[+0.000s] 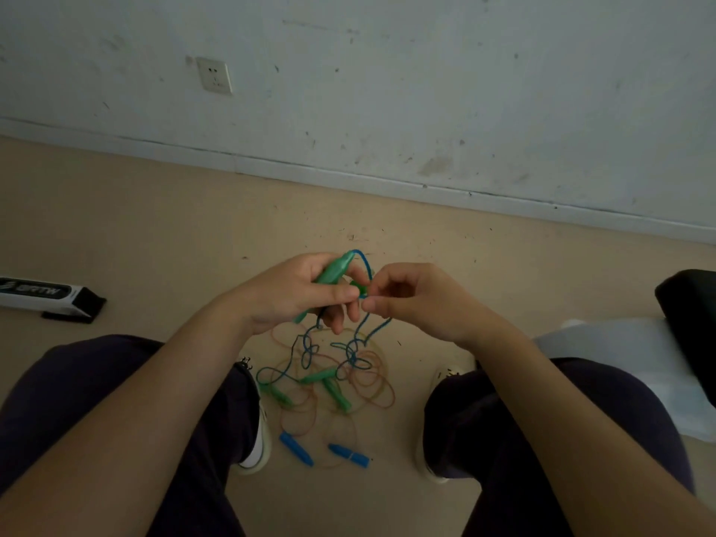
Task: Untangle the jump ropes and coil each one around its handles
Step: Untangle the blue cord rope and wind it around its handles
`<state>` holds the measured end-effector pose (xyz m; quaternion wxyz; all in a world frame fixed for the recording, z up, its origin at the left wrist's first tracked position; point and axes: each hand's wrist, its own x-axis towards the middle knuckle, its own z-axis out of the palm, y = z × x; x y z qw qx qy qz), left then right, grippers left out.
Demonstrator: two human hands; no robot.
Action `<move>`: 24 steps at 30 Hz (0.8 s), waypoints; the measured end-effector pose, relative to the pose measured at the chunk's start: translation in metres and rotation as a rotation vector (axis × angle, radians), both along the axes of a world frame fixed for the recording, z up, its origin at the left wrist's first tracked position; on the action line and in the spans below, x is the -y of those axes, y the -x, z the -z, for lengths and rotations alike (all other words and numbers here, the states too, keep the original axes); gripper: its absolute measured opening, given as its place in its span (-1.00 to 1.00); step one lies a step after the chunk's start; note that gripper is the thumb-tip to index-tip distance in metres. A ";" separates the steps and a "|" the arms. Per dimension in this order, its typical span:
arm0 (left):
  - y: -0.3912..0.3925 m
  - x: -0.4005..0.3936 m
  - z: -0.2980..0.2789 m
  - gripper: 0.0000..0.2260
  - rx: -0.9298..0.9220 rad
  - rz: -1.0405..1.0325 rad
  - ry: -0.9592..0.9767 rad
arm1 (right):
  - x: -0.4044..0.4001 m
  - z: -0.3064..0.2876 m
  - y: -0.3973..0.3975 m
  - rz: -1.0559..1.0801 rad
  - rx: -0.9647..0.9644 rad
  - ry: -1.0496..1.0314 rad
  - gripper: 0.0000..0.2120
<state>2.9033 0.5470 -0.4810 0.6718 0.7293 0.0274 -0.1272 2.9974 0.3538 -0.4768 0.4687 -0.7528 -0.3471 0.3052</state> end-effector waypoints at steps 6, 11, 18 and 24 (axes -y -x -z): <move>0.002 -0.019 -0.006 -0.86 -0.042 -0.085 -0.118 | 0.007 -0.002 -0.015 0.217 -0.014 -0.170 -0.88; 0.003 -0.010 -0.006 -0.86 -0.014 -0.175 -0.111 | 0.005 -0.001 -0.009 0.110 -0.143 -0.159 -0.91; 0.003 -0.001 -0.007 -0.81 -0.046 -0.070 -0.113 | -0.006 0.004 -0.002 0.136 -0.055 -0.105 -0.83; 0.004 -0.023 -0.008 -0.84 -0.007 -0.183 -0.058 | 0.014 -0.011 -0.021 0.263 0.039 -0.106 -0.73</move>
